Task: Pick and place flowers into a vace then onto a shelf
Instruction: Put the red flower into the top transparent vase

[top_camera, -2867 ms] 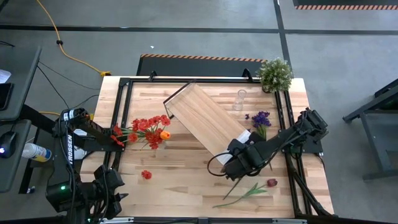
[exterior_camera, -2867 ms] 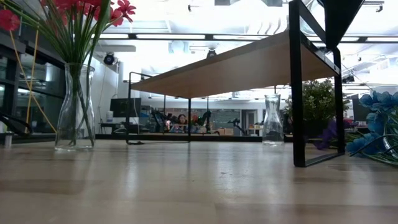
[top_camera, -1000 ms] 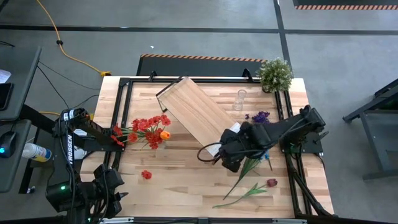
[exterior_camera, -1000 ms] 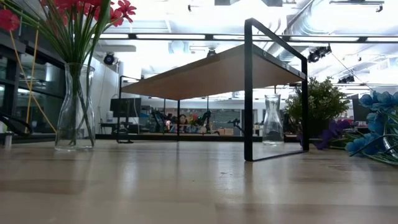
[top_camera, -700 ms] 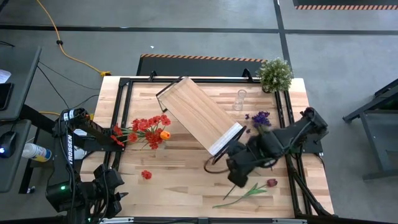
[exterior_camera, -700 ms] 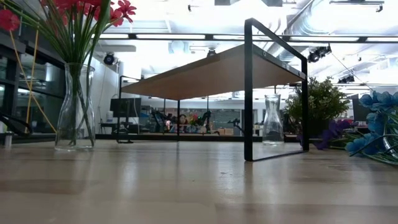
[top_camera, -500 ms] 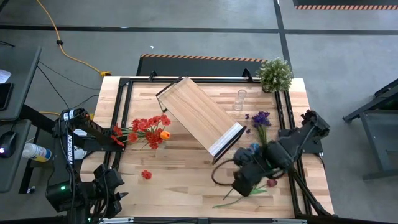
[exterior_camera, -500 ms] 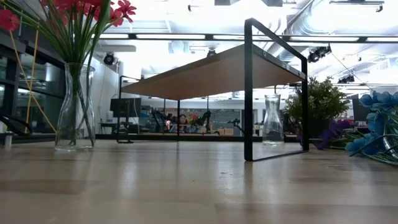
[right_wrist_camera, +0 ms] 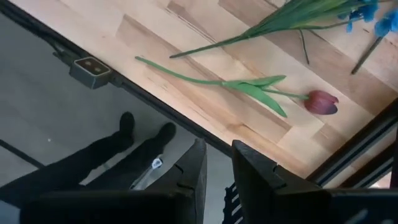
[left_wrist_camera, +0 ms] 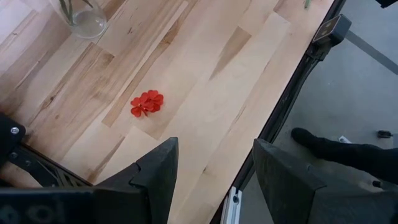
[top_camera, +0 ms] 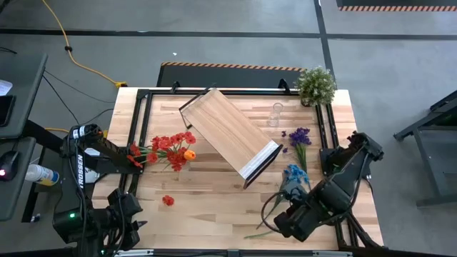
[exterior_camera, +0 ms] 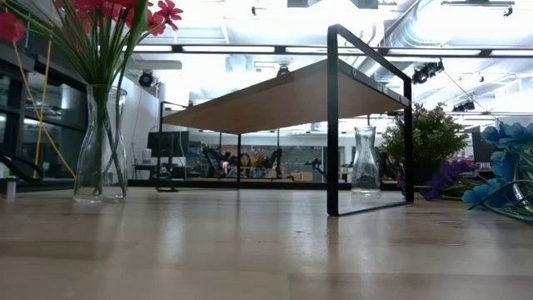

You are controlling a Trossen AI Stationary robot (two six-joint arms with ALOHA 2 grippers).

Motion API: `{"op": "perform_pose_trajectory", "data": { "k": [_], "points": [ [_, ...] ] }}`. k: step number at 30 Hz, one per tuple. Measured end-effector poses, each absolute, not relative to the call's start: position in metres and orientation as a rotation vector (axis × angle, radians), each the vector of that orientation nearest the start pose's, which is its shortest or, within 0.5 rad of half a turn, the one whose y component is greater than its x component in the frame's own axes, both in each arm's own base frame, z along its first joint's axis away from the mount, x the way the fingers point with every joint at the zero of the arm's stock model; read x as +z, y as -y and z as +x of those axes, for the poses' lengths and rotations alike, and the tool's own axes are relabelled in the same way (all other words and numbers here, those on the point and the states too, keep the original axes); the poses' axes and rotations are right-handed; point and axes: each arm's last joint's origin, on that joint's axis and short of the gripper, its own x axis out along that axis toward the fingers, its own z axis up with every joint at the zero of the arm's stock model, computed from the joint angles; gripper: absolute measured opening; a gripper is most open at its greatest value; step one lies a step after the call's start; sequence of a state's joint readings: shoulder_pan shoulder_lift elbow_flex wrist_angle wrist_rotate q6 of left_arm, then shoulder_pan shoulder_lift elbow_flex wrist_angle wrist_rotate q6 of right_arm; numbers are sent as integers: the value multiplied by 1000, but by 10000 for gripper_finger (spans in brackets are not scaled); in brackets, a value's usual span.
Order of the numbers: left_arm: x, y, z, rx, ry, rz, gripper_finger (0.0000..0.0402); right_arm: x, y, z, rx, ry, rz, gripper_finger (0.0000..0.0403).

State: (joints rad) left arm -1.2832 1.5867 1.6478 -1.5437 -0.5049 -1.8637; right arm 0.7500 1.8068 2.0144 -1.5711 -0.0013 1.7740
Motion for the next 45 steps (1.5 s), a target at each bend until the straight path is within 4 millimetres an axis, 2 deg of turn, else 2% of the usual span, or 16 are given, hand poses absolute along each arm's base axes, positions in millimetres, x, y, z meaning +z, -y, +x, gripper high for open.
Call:
{"op": "perform_pose_trajectory", "data": {
  "k": [12,22,34,45],
  "points": [
    [350,258,91,366,-1012,-496,239,349,-239,255,-703,-1449,934,67],
    [350,259,91,366,-1011,-504,239,317,-256,269,-769,-1546,890,67],
    [350,259,91,348,-1015,-476,239,298,-283,258,-938,-1588,959,67],
    [350,259,91,331,-1022,-444,239,274,-291,268,-1024,-1625,970,67]
  ]
}}
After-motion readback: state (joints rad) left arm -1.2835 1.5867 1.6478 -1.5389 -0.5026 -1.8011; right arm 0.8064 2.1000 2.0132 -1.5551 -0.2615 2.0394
